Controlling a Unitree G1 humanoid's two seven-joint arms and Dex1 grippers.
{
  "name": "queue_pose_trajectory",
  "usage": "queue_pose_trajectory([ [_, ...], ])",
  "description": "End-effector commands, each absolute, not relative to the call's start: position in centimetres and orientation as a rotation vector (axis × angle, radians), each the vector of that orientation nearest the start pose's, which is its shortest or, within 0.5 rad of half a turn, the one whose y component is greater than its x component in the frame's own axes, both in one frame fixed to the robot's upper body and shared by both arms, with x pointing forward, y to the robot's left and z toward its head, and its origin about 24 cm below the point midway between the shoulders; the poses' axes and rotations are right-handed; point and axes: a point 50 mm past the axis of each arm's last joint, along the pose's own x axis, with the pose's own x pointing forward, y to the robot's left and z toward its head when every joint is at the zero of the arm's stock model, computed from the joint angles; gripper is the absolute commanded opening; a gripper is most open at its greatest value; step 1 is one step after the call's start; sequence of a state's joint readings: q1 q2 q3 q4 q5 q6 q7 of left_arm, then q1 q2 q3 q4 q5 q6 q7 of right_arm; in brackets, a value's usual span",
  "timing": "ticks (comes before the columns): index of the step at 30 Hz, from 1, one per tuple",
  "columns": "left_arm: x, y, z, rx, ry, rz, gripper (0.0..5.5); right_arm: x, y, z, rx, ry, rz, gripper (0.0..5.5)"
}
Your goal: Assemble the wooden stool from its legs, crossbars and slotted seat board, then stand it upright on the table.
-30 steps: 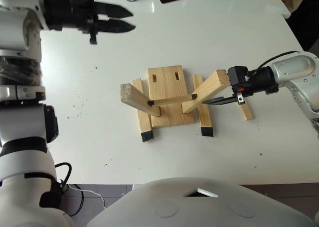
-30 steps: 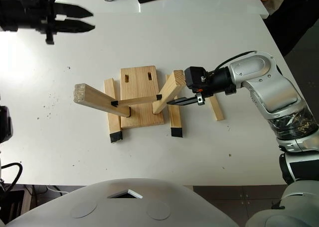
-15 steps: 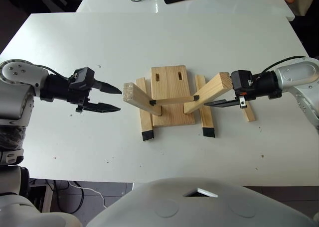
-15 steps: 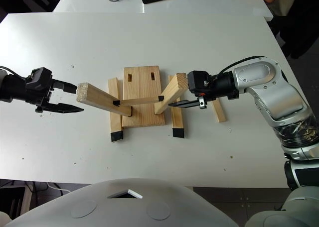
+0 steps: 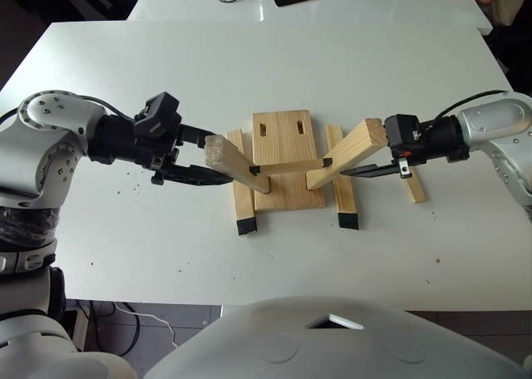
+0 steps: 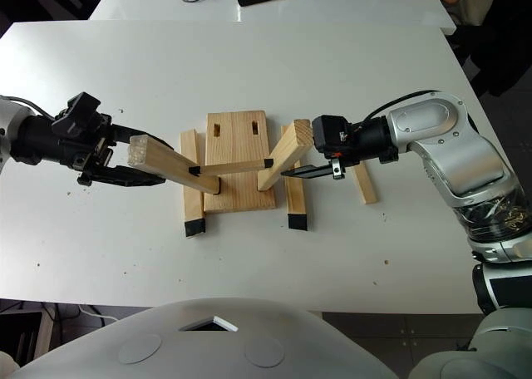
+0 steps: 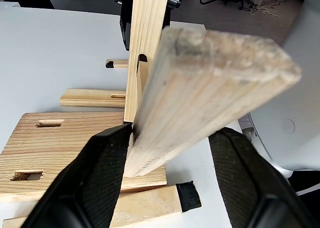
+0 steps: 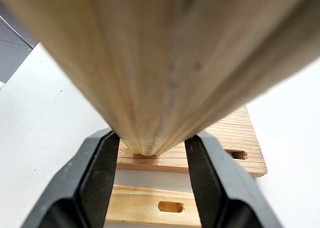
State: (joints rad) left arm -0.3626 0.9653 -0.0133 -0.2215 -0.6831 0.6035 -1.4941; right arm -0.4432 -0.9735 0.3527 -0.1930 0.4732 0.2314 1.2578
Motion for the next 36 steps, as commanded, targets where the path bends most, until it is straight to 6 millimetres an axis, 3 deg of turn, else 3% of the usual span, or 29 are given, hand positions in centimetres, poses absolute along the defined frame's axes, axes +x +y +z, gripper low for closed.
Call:
queue_pose_trajectory([
  [1,23.9,18.9,18.6,0.196,0.290,-1.631,2.78,23.2,-18.3,9.2,-0.632,0.633,1.600,2.04],
  [8,24.3,16.9,18.2,0.177,0.256,-1.666,2.78,23.5,-17.5,9.3,-0.643,0.622,1.627,2.04],
  [18,23.2,15.0,17.0,0.140,0.266,-1.731,2.78,24.5,-15.6,9.7,-0.689,0.596,1.697,2.04],
  [36,23.4,11.6,15.5,0.084,0.248,-1.780,2.78,24.2,-12.6,9.0,-0.712,0.604,1.829,2.04],
])
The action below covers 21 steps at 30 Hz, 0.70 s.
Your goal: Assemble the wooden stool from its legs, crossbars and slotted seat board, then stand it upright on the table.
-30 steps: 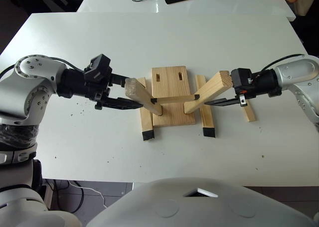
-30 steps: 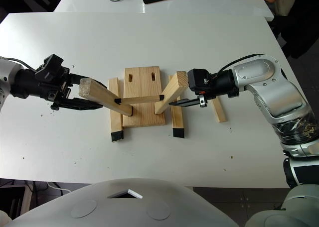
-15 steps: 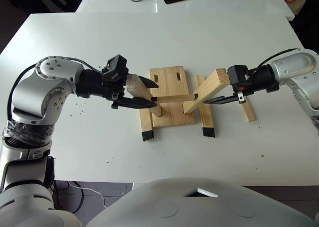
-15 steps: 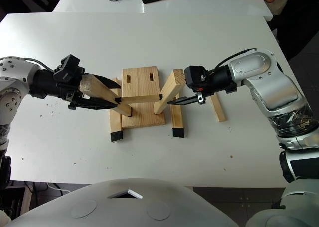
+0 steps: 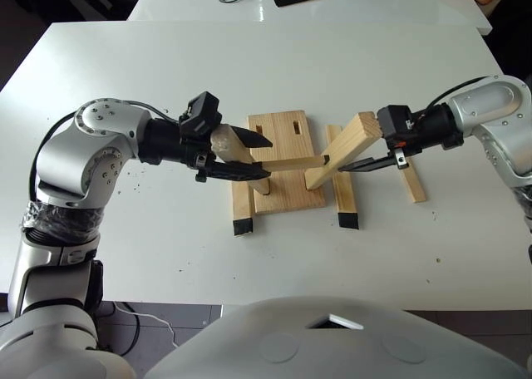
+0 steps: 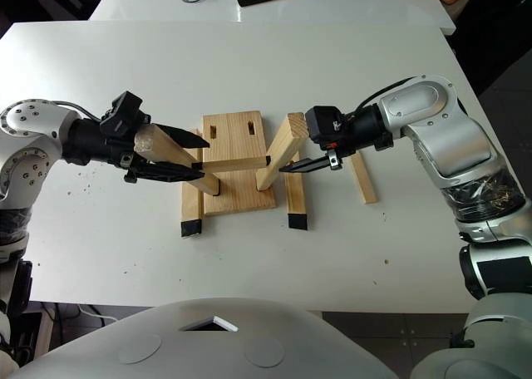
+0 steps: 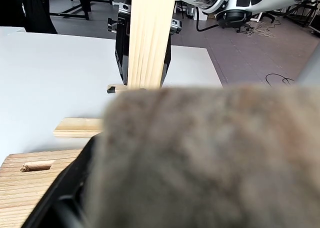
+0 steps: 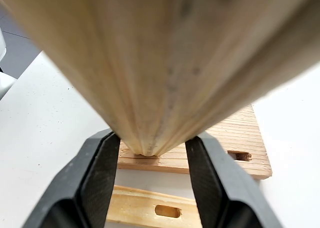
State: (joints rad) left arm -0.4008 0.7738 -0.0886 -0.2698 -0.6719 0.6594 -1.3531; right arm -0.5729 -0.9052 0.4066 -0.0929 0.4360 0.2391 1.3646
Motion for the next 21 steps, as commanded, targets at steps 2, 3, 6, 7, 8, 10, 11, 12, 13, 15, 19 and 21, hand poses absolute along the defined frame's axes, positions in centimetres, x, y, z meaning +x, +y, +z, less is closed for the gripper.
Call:
queue_pose_trajectory([
  [2,23.3,11.4,15.4,0.079,0.248,-1.788,2.78,24.1,-12.2,9.0,-0.709,0.599,1.844,2.04],
  [3,23.2,11.3,15.3,0.078,0.248,-1.791,2.78,24.1,-12.0,9.0,-0.707,0.597,1.850,2.04],
  [6,23.0,11.1,15.0,0.076,0.251,-1.793,2.78,24.1,-11.8,9.1,-0.699,0.589,1.855,2.04],
  [7,23.0,11.2,15.0,0.077,0.253,-1.789,2.78,24.1,-11.9,9.2,-0.696,0.584,1.851,2.04],
  [8,23.1,11.4,14.8,0.082,0.256,-1.780,2.78,24.0,-12.0,9.3,-0.691,0.580,1.845,2.04],
  [10,23.3,12.3,14.5,0.109,0.267,-1.737,2.78,23.8,-12.6,9.7,-0.681,0.564,1.822,2.04],
  [11,23.5,12.8,14.1,0.130,0.277,-1.709,2.78,23.6,-13.0,9.9,-0.673,0.555,1.805,2.04],
  [12,23.6,13.3,13.8,0.147,0.287,-1.684,2.78,23.5,-13.3,10.1,-0.667,0.548,1.787,2.04],
  [13,23.8,13.7,13.4,0.168,0.295,-1.659,2.78,23.3,-13.8,10.2,-0.659,0.541,1.764,2.04],
  [15,24.0,14.4,12.9,0.202,0.302,-1.627,2.78,22.9,-14.8,10.6,-0.643,0.527,1.710,2.04],
  [19,24.3,15.2,12.9,0.224,0.283,-1.588,2.78,21.9,-16.4,11.4,-0.610,0.503,1.617,2.04],
  [21,24.3,15.4,13.0,0.225,0.275,-1.579,2.78,21.8,-16.8,11.7,-0.605,0.493,1.582,2.04],
])
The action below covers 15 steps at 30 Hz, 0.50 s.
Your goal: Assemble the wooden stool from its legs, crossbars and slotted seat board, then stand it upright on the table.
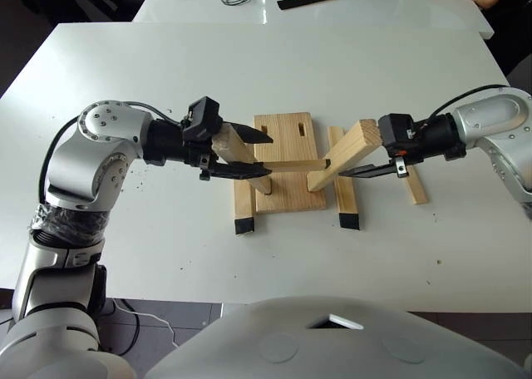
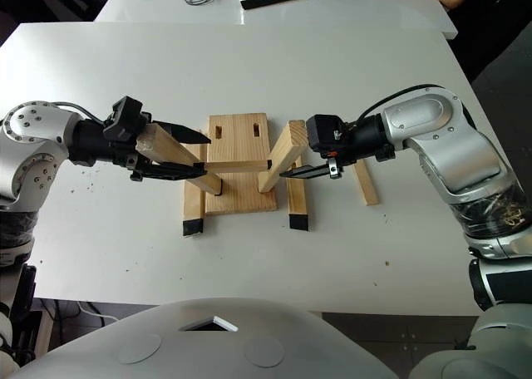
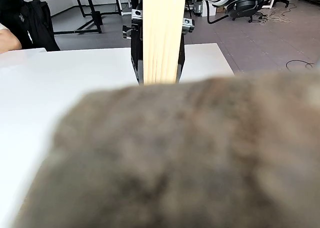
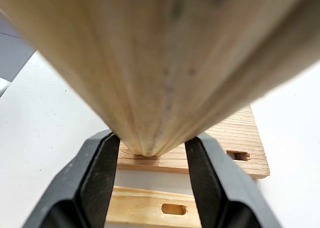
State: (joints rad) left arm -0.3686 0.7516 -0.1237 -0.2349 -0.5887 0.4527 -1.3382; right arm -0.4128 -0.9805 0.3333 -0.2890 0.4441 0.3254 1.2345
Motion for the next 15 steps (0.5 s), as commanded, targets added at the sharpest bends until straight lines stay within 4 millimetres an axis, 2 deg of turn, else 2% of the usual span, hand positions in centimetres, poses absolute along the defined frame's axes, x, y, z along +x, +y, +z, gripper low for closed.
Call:
queue_pose_trajectory([
  [1,24.4,15.5,13.1,0.225,0.273,-1.576,2.78,21.8,-16.9,11.8,-0.604,0.490,1.568,2.04],
  [4,24.6,16.0,13.2,0.220,0.290,-1.548,2.78,22.0,-17.2,12.0,-0.608,0.485,1.539,2.04],
  [14,24.4,16.8,14.6,0.098,0.298,-1.601,4.36,22.1,-17.7,11.6,-0.607,0.498,1.509,2.04],
  [15,24.3,17.2,14.6,0.094,0.304,-1.613,4.36,22.1,-17.7,11.5,-0.610,0.500,1.508,2.04],
])
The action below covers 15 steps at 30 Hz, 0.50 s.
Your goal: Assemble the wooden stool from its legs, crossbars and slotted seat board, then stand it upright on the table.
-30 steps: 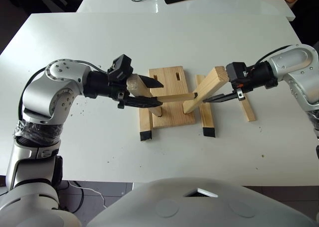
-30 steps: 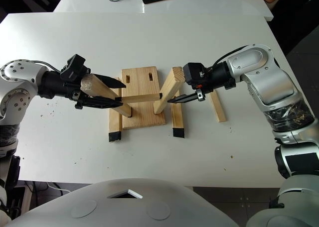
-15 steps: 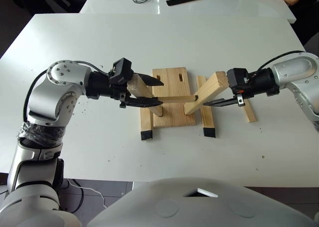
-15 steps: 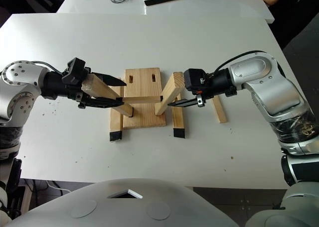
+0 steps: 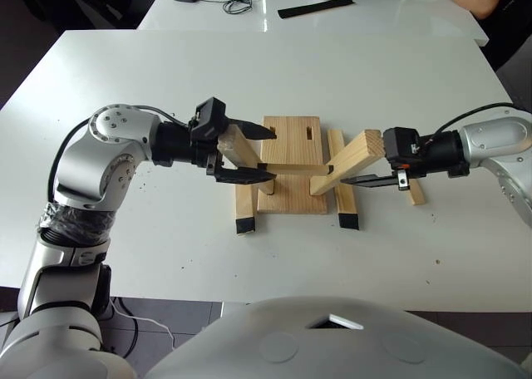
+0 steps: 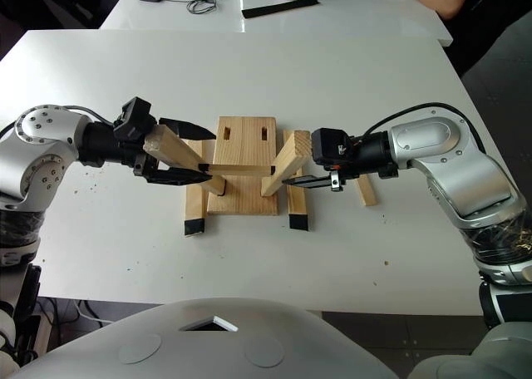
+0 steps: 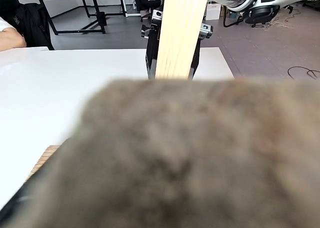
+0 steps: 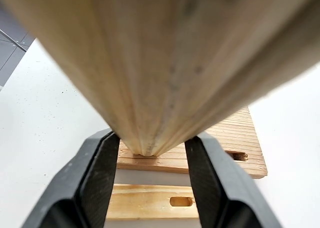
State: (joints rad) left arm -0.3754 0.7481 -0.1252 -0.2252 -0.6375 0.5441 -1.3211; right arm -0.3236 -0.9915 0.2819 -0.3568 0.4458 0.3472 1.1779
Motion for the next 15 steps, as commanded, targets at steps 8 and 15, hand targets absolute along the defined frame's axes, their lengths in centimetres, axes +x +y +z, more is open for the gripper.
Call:
queue_pose_trajectory([
  [8,24.8,19.7,15.1,0.042,0.269,-1.529,4.39,22.0,-18.4,11.6,-0.617,0.503,1.493,2.04],
  [15,25.0,21.6,16.2,0.019,0.217,-1.424,4.39,22.4,-18.7,12.4,-0.612,0.449,1.427,2.04],
])
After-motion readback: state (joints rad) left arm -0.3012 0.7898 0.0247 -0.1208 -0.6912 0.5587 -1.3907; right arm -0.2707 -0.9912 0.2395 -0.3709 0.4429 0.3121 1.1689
